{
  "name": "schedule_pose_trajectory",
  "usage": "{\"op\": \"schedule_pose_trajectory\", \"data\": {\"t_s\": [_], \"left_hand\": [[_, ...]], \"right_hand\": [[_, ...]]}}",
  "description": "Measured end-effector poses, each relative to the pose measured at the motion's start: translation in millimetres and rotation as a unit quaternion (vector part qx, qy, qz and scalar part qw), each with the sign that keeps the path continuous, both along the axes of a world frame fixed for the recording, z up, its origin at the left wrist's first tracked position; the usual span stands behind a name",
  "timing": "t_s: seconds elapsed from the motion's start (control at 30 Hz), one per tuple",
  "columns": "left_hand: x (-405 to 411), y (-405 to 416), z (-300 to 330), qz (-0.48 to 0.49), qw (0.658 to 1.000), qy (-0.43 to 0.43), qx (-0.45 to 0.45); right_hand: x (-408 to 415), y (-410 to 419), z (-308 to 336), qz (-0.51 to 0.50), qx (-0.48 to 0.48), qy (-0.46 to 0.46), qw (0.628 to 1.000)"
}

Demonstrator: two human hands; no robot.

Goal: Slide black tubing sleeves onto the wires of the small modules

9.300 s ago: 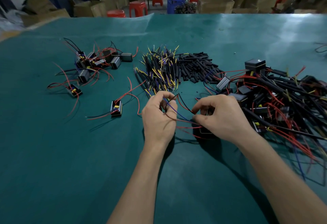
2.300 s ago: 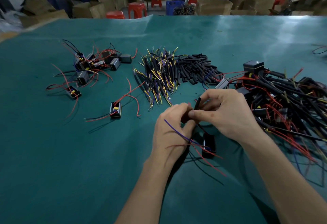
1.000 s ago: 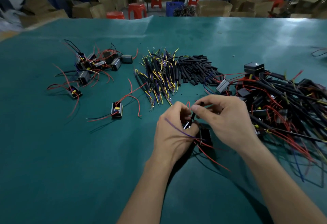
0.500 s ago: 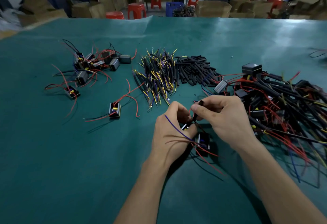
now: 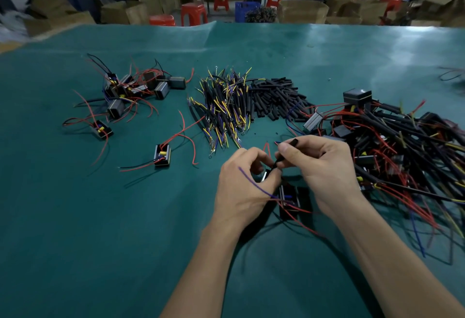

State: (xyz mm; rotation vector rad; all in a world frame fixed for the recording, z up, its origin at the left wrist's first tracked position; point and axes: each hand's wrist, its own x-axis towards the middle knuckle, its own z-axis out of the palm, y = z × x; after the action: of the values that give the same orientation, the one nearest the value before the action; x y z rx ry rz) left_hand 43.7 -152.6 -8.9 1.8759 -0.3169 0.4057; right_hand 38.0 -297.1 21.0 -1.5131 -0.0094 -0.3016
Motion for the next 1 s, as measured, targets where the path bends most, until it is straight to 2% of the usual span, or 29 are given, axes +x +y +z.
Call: {"op": "schedule_pose_trajectory", "data": {"t_s": [0.37, 0.53, 0.7, 1.0], "left_hand": [[-1.7, -2.6, 11.4, 0.029, 0.999, 0.03, -0.024], [-2.2, -0.4, 7.3, 0.034, 0.998, 0.046, -0.019], [1.5, -0.1, 6.7, 0.026, 0.997, 0.052, 0.05], [3.8, -1.3, 2.0, 0.026, 0.994, 0.012, 0.11]], "right_hand": [[-0.7, 5.7, 4.1, -0.018, 0.105, 0.007, 0.994], [-1.7, 5.9, 3.4, -0.013, 0.096, 0.009, 0.995], [-2.0, 2.6, 3.5, 0.011, 0.049, -0.007, 0.999], [2.6, -0.3, 9.3, 0.003, -0.13, -0.035, 0.991]]}}
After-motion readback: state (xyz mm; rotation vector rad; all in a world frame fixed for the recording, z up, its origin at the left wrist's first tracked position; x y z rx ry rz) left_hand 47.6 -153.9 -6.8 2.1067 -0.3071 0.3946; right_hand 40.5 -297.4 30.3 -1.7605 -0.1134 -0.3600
